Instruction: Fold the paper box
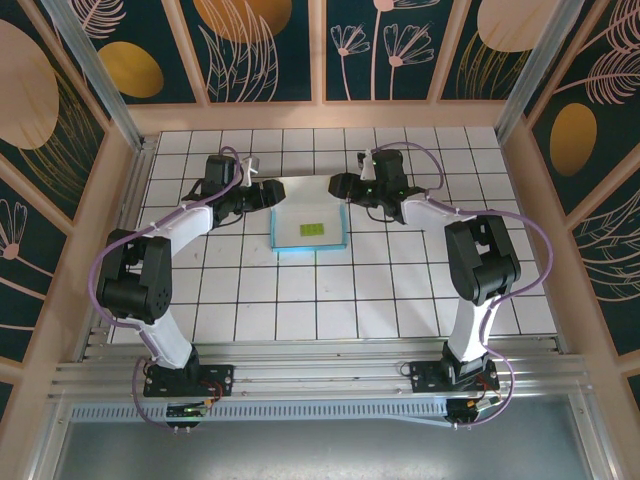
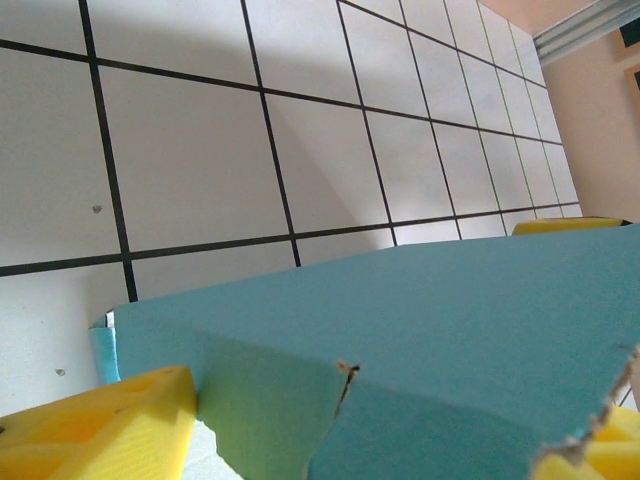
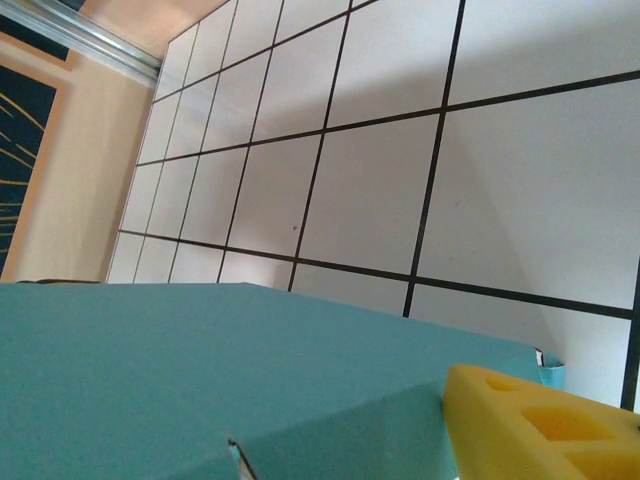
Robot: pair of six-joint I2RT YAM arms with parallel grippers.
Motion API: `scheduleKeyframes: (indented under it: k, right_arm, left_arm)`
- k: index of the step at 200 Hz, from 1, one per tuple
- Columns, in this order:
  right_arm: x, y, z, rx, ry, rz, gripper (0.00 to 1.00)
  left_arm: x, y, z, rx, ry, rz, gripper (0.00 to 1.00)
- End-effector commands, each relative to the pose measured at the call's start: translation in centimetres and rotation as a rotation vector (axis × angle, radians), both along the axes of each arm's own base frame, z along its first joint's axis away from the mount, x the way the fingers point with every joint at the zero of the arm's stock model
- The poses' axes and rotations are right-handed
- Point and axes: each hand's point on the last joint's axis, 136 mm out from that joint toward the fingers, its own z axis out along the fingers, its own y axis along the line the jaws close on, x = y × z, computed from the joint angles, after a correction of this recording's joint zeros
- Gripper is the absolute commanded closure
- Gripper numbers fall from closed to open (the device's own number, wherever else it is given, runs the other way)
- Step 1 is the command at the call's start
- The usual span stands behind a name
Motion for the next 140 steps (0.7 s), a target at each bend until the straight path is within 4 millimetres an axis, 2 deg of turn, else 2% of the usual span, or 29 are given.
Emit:
scheduleKeyframes:
  k: [1,62,65,72,140]
  right_arm:
    - [-0.7,0.6,0.9,0.048,0.015,-0.012,0.37]
    - [-0.7,0.4,-0.2,0.074,0.074,-0.056,0.37]
    - [-0.7,0.3,-0.2,0.073,0.075,-0.058,0.37]
    - [-0.8,0.4,-0.3,0.071,0.075,-0.057,0.37]
    - [-1.6,0.1,-1.0,0.013,0.044,-0.063,0.38]
  left_arm:
    - [-0.8,-0.8,0.8,-0.029,-0.007,-0.028,0.31]
    - [-1.1,-0.8,0.5,-0.026,-0.003,-0.031,0.31]
    - [-1.2,-0.7,1.5,-0.031,-0.024,-0.032,0.31]
    - [-1.3,-0.8,1.8,-0.032,-0.031,-0.033,0.31]
    - [-1.8,-0.6,1.2,-0.024,-0.029,-0.035,0.31]
